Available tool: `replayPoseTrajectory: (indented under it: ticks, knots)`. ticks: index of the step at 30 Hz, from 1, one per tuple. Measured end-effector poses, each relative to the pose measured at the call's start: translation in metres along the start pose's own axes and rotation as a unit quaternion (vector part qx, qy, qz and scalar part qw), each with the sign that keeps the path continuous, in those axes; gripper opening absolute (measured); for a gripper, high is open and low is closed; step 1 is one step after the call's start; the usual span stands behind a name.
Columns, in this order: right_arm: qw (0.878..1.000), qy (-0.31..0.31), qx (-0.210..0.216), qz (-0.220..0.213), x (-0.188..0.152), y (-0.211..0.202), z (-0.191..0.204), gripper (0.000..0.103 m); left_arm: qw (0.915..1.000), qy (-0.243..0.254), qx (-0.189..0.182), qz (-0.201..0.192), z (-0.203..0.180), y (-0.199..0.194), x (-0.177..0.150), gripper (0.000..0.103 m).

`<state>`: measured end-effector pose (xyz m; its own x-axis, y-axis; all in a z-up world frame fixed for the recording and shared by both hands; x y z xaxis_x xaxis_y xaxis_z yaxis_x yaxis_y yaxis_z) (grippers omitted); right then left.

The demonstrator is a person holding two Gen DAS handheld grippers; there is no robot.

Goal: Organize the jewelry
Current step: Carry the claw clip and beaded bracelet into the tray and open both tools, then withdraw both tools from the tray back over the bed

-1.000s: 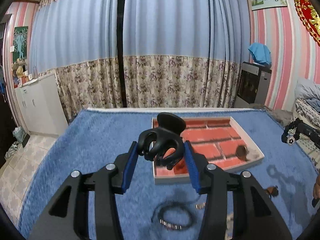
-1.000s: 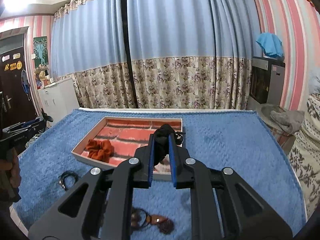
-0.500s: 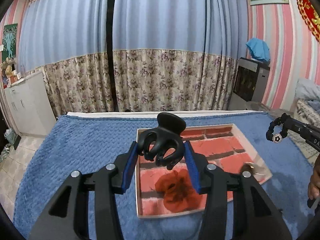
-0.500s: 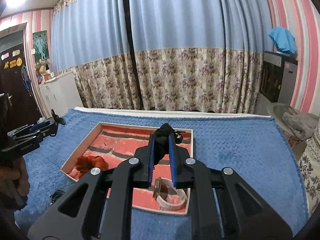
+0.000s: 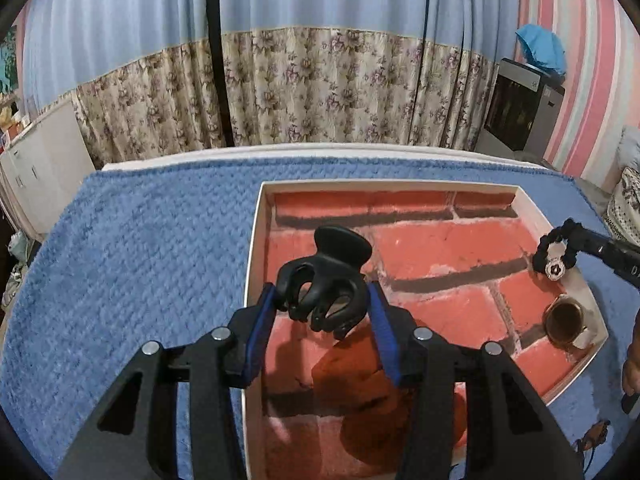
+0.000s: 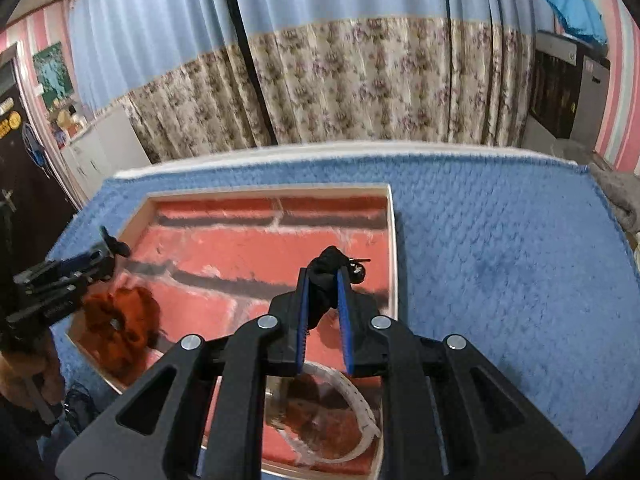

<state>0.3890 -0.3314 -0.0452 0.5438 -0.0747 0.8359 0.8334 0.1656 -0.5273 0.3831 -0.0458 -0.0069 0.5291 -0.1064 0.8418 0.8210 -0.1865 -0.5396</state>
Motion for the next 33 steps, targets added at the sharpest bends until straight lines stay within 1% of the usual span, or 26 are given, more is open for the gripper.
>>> replayPoseTrajectory:
  ticks: [5, 7, 11, 12, 13, 14, 17, 19, 20, 21, 24, 25, 27, 29, 31, 33]
  knots:
    - [0.999, 0.000, -0.015, 0.030, -0.016, 0.011, -0.009, 0.015, 0.9996, -0.003, -0.002, 0.026, 0.004, 0.009, -0.011, 0.046]
    - [0.999, -0.002, -0.018, 0.037, -0.020, 0.013, -0.011, 0.016, 0.9995, -0.003, -0.002, 0.031, 0.006, 0.010, -0.013, 0.046]
    - [0.999, -0.002, -0.025, 0.039, -0.027, 0.014, -0.014, 0.019, 0.9994, 0.007, 0.007, 0.033, 0.005, 0.012, -0.014, 0.047]
    - [0.999, -0.001, -0.026, 0.038, -0.027, 0.014, -0.014, 0.020, 0.9993, 0.010, 0.010, 0.033, 0.005, 0.012, -0.013, 0.048]
    - [0.999, -0.002, -0.026, 0.037, -0.026, 0.015, -0.014, 0.021, 0.9993, 0.012, 0.014, 0.033, 0.006, 0.011, -0.013, 0.053]
    - [0.999, -0.002, -0.025, 0.034, -0.026, 0.013, -0.014, 0.021, 0.9993, 0.010, 0.012, 0.033, 0.006, 0.011, -0.013, 0.053]
    - [0.999, -0.006, -0.029, 0.020, -0.022, 0.003, -0.014, 0.025, 0.9994, 0.007, 0.010, 0.032, 0.007, 0.009, -0.012, 0.054]
    - [0.999, -0.007, -0.032, 0.011, -0.018, -0.003, -0.015, 0.036, 0.9996, 0.006, 0.006, 0.027, 0.007, 0.004, -0.010, 0.058]
    - [0.999, -0.006, -0.033, 0.004, -0.014, -0.009, -0.016, 0.040, 0.9997, 0.007, 0.006, 0.024, 0.006, 0.002, -0.009, 0.060]
    - [0.999, -0.006, -0.033, -0.001, -0.011, -0.013, -0.016, 0.040, 0.9997, 0.009, 0.007, 0.020, 0.006, -0.001, -0.007, 0.064]
    - [0.999, -0.005, -0.031, -0.022, 0.000, -0.032, -0.016, 0.043, 0.9999, 0.008, 0.005, 0.012, 0.008, -0.011, 0.001, 0.069]
    - [0.999, -0.005, -0.030, -0.028, 0.004, -0.037, -0.015, 0.044, 0.9999, 0.004, 0.003, 0.010, 0.011, -0.015, 0.005, 0.069]
    - [0.999, -0.008, -0.026, -0.047, 0.012, -0.057, -0.014, 0.045, 1.0000, -0.006, 0.001, -0.004, 0.017, -0.030, 0.013, 0.069]
    - [0.997, -0.015, -0.023, -0.068, 0.017, -0.079, -0.012, 0.049, 0.9997, -0.015, 0.003, -0.020, 0.025, -0.048, 0.019, 0.069]
    - [0.995, -0.019, -0.025, -0.092, 0.019, -0.103, -0.012, 0.052, 0.9986, -0.019, 0.008, -0.049, 0.034, -0.076, 0.025, 0.070]
    - [0.993, -0.019, -0.025, -0.112, 0.015, -0.128, -0.013, 0.054, 0.9971, -0.020, 0.015, -0.072, 0.039, -0.102, 0.025, 0.077]
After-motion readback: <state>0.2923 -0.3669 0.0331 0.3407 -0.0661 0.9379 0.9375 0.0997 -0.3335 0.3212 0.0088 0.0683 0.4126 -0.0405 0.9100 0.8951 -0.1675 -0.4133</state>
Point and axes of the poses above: each gripper's, at about its wrist camera, not at the fingertips, and y roughly the way its jaws point, z to its left, x to its top, the point moved 4 cm from there along y, roughly the way its jaws point, and after that the axes turned 12 degrees about -z, right-handed, at the moved point
